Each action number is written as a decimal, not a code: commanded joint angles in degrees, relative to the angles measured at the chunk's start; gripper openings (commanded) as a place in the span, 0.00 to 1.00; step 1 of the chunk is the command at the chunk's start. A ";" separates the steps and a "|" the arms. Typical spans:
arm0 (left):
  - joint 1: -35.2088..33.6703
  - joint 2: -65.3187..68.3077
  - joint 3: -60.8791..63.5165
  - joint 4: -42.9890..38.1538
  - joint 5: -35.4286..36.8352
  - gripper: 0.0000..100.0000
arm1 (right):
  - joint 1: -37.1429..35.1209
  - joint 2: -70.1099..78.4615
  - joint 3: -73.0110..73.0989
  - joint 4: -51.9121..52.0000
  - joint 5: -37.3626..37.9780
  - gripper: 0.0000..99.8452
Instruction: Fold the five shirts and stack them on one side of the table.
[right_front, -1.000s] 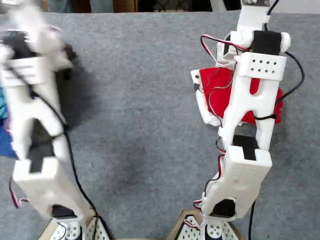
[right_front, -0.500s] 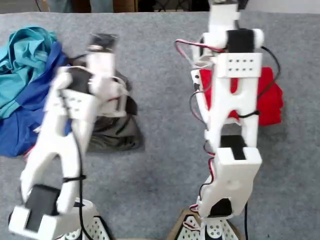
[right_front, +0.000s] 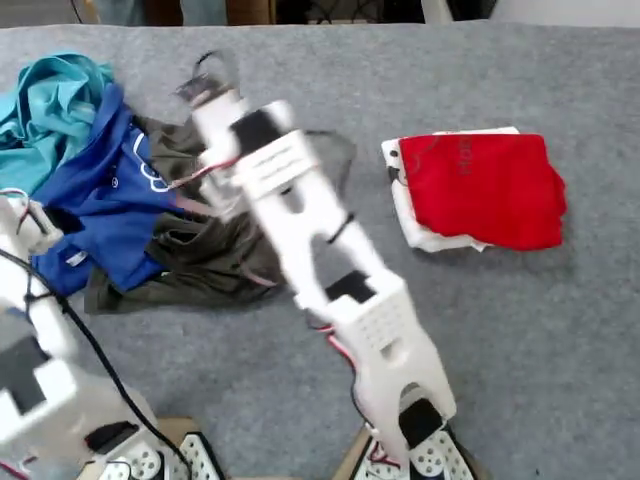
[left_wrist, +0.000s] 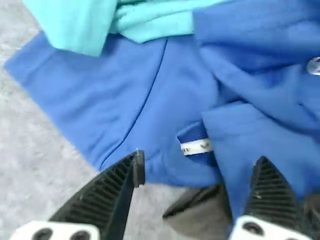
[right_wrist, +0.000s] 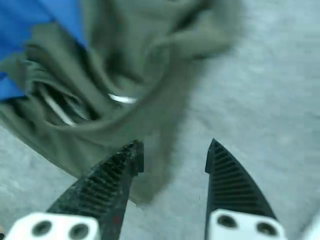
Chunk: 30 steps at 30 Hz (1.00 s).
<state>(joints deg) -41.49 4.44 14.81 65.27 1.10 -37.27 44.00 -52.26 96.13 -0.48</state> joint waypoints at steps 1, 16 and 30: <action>1.80 7.21 -4.53 -0.62 -0.44 0.32 | -2.81 1.45 -0.92 -2.99 -2.55 0.21; 6.46 27.43 -37.05 19.78 -0.26 0.03 | 2.73 7.60 -1.01 -3.78 -4.92 0.03; -3.47 21.01 -70.29 30.51 6.24 0.03 | 16.09 6.29 -8.92 5.19 -4.75 0.01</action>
<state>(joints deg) -40.97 29.93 -45.67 95.25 3.65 -25.32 52.18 -59.03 100.62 -4.88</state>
